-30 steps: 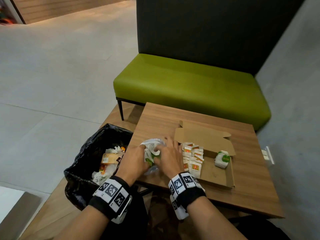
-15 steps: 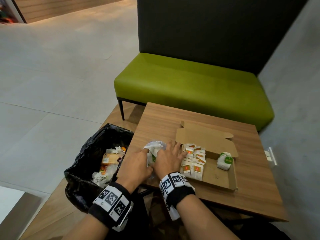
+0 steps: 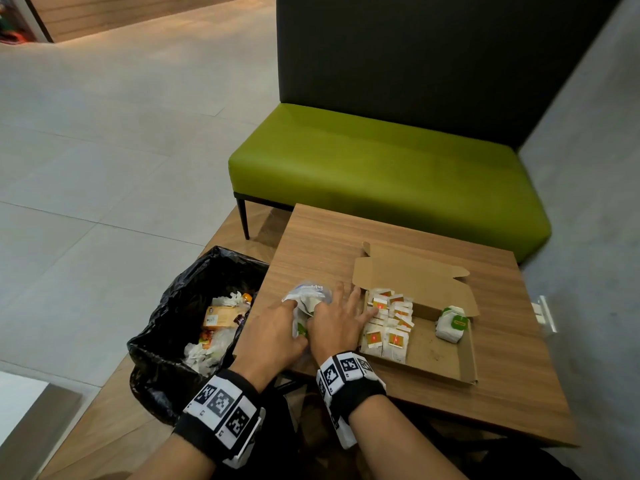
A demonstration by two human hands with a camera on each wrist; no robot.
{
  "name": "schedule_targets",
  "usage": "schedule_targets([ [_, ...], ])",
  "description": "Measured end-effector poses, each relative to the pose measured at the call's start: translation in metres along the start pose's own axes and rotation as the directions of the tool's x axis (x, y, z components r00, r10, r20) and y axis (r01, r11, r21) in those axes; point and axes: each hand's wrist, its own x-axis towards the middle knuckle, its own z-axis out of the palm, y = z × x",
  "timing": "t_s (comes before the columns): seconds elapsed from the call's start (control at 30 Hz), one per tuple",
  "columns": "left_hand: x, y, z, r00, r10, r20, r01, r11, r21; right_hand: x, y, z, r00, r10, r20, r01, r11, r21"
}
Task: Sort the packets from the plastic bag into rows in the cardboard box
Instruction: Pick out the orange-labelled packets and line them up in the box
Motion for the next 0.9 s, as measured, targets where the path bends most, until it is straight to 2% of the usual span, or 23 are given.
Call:
schedule_targets([
  [0.13, 0.002, -0.002, -0.002, 1.0, -0.003, -0.024, 0.003, 1.0, -0.01, 0.0, 0.004, -0.005, 1.0, -0.013, 0.018, 0.011, 0.996, 0.093],
  [0.23, 0.006, -0.004, -0.004, 0.999, 0.001, -0.052, -0.001, 1.0, 0.001, -0.003, 0.012, -0.016, 0.997, -0.072, 0.026, 0.065, 0.977, 0.204],
  [0.47, 0.022, -0.008, -0.007, 0.994, 0.001, -0.106, -0.003, 1.0, -0.015, -0.018, 0.045, -0.066, 0.977, -0.18, -0.116, 0.211, 0.895, 0.393],
  [0.53, 0.027, -0.008, -0.006, 0.995, 0.011, -0.1, -0.009, 1.0, 0.028, -0.024, 0.057, -0.082, 0.971, -0.17, -0.166, 0.228, 0.866, 0.446],
  [0.63, 0.025, -0.004, -0.01, 0.997, 0.059, -0.059, -0.048, 0.982, 0.184, -0.034, 0.077, -0.101, 0.969, -0.189, -0.157, 0.242, 0.833, 0.497],
  [0.7, 0.018, 0.002, -0.016, 0.995, 0.087, -0.053, -0.068, 0.955, 0.289, -0.04, 0.091, -0.107, 0.969, -0.215, -0.125, 0.248, 0.84, 0.483],
  [0.8, 0.002, 0.01, -0.025, 0.997, 0.061, -0.048, -0.038, 0.925, 0.379, -0.044, 0.109, -0.101, 0.97, -0.237, -0.044, 0.231, 0.864, 0.448],
  [0.9, -0.013, 0.018, -0.03, 0.992, 0.048, -0.114, 0.006, 0.902, 0.432, -0.05, 0.12, -0.092, 0.967, -0.253, 0.014, 0.223, 0.874, 0.431],
])
